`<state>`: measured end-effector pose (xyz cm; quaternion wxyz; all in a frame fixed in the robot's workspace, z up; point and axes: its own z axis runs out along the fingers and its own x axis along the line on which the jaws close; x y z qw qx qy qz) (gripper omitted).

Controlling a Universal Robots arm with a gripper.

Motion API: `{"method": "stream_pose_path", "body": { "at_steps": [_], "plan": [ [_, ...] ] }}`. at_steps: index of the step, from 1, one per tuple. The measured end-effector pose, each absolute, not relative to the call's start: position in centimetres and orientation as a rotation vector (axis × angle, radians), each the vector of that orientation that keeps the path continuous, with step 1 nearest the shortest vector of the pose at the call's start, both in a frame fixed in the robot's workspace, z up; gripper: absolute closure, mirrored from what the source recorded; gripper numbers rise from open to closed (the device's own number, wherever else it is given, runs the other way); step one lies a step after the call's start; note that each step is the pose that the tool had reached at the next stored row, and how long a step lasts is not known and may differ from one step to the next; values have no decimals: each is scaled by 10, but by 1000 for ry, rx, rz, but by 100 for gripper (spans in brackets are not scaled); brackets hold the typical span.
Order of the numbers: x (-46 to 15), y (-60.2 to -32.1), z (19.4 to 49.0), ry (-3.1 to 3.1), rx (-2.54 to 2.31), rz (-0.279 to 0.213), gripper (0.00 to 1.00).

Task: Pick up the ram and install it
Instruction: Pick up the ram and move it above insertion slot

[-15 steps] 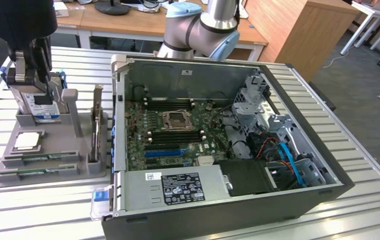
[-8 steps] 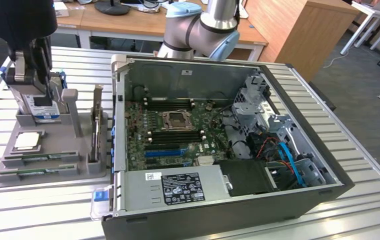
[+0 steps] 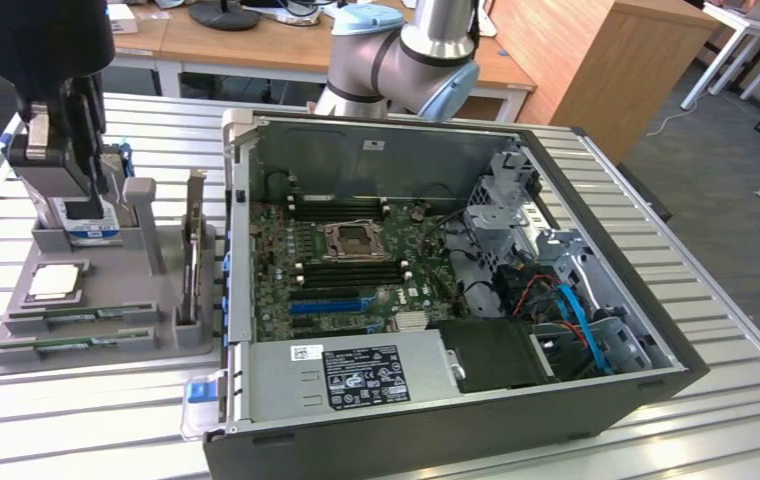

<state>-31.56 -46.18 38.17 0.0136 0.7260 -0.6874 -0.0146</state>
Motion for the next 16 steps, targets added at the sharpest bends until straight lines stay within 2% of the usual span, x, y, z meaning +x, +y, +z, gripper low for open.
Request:
{"method": "stream_pose_path", "body": {
  "at_steps": [16],
  "plan": [
    [-316,-462,351,-2141,2261,-46,64]
  ]
}}
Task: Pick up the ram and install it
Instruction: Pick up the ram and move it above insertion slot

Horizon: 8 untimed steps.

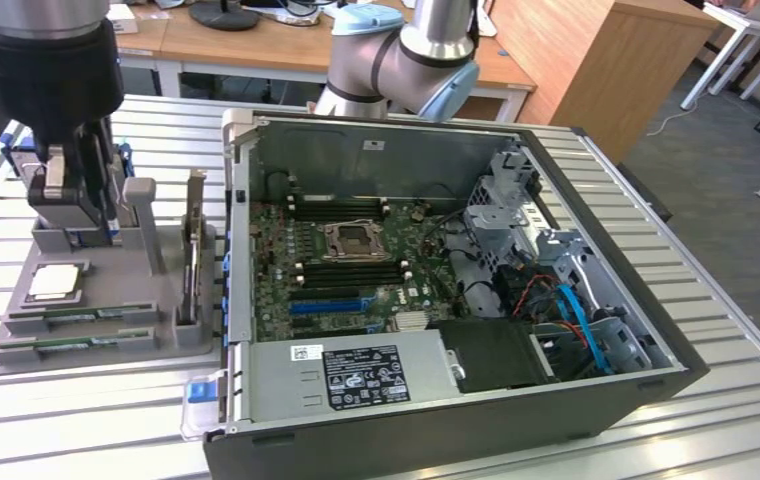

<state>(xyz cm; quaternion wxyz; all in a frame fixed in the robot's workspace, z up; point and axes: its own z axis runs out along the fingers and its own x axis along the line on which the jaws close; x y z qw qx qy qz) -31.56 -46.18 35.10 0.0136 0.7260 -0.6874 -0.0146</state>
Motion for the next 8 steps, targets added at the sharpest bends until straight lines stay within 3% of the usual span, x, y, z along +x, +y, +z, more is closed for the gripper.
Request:
{"method": "stream_pose_path", "body": {
  "at_steps": [8],
  "plan": [
    [-316,-462,337,-2141,2261,-46,64]
  ]
}}
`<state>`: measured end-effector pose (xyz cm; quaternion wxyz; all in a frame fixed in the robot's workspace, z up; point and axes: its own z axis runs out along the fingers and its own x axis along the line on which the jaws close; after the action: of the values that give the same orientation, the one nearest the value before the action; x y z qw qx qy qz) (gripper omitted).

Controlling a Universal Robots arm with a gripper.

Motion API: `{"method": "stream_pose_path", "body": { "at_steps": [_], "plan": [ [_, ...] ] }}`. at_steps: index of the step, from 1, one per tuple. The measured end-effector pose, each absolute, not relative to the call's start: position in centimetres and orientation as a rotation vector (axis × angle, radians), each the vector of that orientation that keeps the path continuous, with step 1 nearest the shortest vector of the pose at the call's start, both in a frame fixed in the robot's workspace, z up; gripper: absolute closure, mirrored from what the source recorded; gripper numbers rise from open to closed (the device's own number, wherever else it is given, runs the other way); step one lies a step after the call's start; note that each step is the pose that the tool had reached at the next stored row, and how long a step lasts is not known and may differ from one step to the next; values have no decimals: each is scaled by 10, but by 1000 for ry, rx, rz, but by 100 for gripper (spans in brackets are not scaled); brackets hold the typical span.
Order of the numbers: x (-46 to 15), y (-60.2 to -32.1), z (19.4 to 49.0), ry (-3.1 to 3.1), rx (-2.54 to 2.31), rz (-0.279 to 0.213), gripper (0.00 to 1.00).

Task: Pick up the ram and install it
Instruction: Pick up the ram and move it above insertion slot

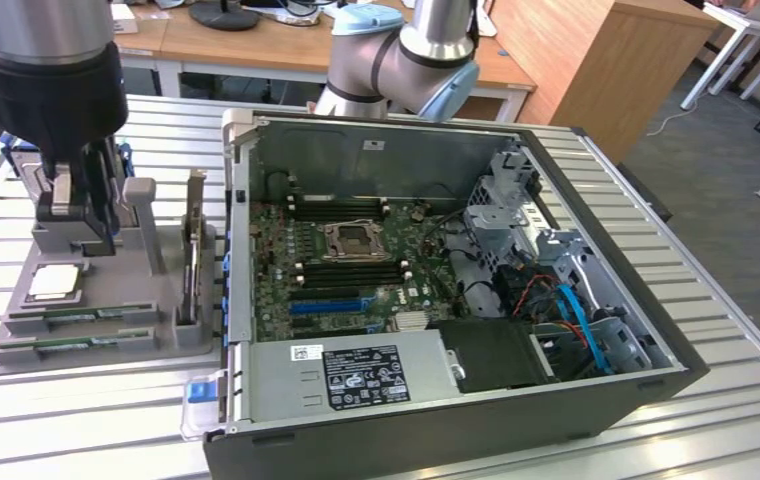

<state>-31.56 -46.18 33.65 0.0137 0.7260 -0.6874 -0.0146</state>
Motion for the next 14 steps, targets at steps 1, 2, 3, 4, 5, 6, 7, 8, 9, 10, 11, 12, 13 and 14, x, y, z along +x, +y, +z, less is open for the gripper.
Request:
{"method": "stream_pose_path", "body": {
  "at_steps": [1,2,3,4,5,6,7,8,9,10,11,12,13,14],
  "plan": [
    [-316,-462,335,-2141,2261,-46,64],
    [-316,-462,333,-2141,2261,-45,64],
    [-316,-462,331,-2141,2261,-45,64],
    [-316,-462,329,-2141,2261,-45,64],
    [-316,-462,327,-2141,2261,-45,64],
    [-316,-462,326,-2141,2261,-45,64],
    [-316,-462,324,-2141,2261,-46,64],
    [-316,-462,322,-2141,2261,-46,64],
    [-316,-462,320,-2141,2261,-46,64],
    [-316,-462,318,-2141,2261,-46,64],
    [-316,-462,316,-2141,2261,-45,64],
    [-316,-462,315,-2141,2261,-46,64],
    [-316,-462,313,-2141,2261,-46,64],
    [-316,-462,311,-2141,2261,-46,64]
  ]
}}
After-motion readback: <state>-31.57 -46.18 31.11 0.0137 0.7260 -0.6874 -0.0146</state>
